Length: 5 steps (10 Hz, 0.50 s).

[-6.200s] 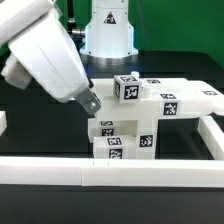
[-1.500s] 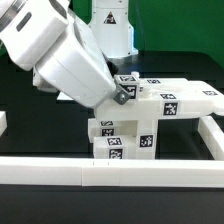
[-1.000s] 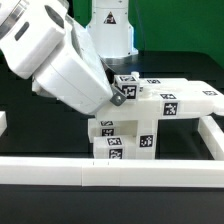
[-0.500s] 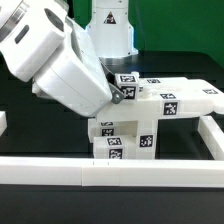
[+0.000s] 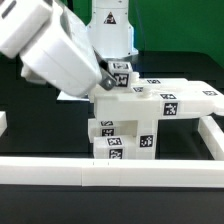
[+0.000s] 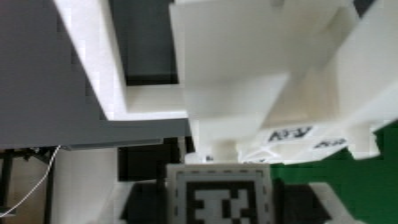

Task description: Assemble chair

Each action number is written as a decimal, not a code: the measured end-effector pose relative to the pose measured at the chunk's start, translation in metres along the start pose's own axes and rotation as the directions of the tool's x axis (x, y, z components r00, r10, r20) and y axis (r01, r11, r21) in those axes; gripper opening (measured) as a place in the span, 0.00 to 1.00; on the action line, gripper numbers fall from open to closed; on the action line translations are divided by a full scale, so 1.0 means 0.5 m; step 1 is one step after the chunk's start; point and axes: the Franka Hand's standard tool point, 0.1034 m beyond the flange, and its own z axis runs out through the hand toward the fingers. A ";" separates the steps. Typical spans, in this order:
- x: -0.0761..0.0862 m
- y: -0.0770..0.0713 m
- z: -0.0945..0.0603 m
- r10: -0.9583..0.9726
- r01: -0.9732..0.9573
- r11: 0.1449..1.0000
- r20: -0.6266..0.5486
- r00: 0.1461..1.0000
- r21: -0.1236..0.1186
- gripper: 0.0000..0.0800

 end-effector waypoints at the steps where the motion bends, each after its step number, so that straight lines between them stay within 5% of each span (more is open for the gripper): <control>1: 0.015 0.003 -0.011 -0.003 0.003 1.000 0.013 1.000 -0.007 0.35; 3: 0.010 0.006 -0.006 -0.003 0.003 1.000 0.026 1.000 -0.012 0.35; 5: 0.009 0.025 -0.012 -0.016 0.021 0.999 0.173 0.985 -0.026 0.35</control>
Offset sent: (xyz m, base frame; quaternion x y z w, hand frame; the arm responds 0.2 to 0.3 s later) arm 0.0000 0.0000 0.0000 0.0000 -0.1296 0.0000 0.9916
